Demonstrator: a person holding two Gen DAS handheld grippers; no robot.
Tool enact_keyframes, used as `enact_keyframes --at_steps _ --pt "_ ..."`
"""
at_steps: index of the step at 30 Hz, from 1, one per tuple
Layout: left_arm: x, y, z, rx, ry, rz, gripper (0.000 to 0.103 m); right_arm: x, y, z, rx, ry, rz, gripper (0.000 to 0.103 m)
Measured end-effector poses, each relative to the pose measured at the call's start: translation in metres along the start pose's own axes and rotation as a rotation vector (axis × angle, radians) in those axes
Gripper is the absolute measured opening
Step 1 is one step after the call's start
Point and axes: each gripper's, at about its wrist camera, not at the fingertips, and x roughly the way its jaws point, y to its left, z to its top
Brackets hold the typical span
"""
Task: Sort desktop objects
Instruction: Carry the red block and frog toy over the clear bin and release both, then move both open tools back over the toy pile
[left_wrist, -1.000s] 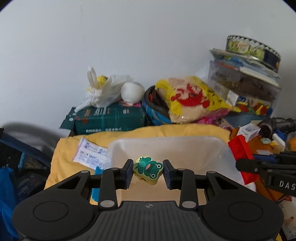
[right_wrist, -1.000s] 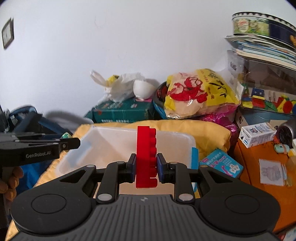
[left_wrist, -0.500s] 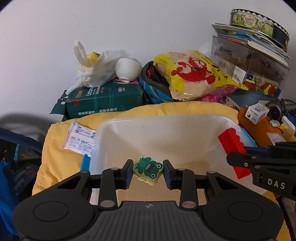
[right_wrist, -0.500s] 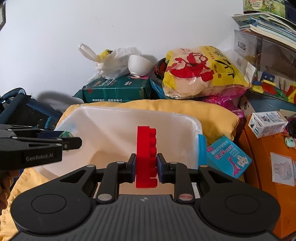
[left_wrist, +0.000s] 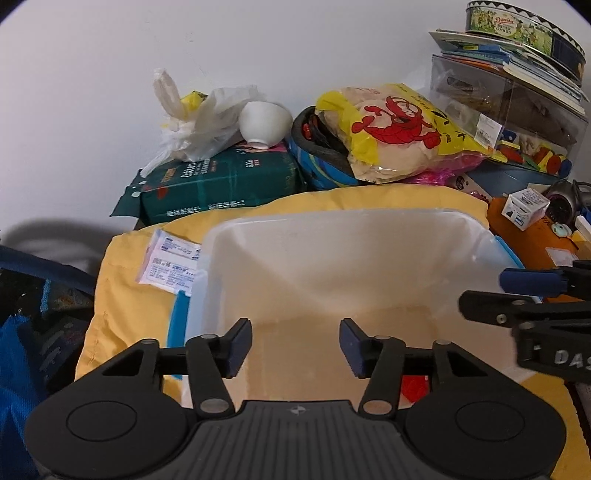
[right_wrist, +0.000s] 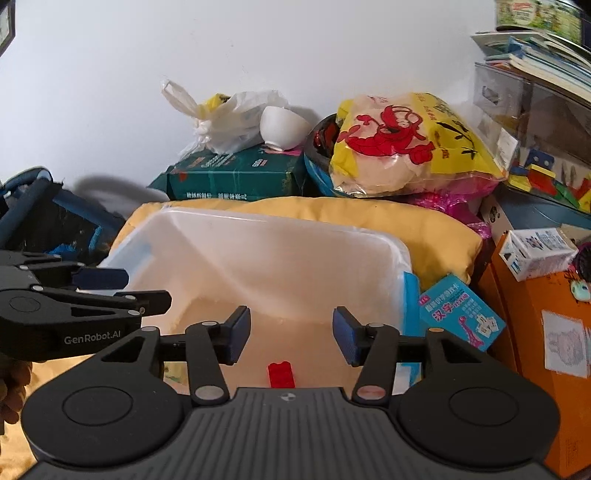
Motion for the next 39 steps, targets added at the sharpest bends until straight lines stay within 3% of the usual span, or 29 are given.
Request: enact_keyframes --at_steps 4,11,17,21,28,33,39 --pt "-0.011 -0.002 -0.010 0.029 -0.028 -0.005 0.068 -0.015 -0.002 -0.008 0.025 -0.030 0.018 0.060" --pt "-0.030 -0.005 -0.026 0.048 -0.058 -0.018 0.069 -0.051 0.002 -0.027 0.022 -0.119 0.045 0.068" --pt "-0.040 -0.001 -0.034 0.018 -0.075 -0.011 0.069 -0.070 0.002 -0.048 0.022 -0.128 0.054 0.068" --pt "-0.050 -0.001 -0.041 0.015 -0.099 -0.020 0.069 -0.082 0.000 -0.065 0.028 -0.125 0.061 0.076" --pt "-0.072 -0.001 -0.049 0.006 -0.144 -0.027 0.069 -0.099 -0.004 -0.090 0.054 -0.113 0.065 0.077" --pt "-0.108 -0.004 -0.096 0.070 -0.185 -0.082 0.071 -0.108 -0.003 -0.117 0.011 -0.087 0.050 0.077" --pt "-0.114 -0.014 -0.189 0.126 -0.072 -0.121 0.071 -0.108 -0.001 -0.162 -0.017 -0.007 0.038 0.077"
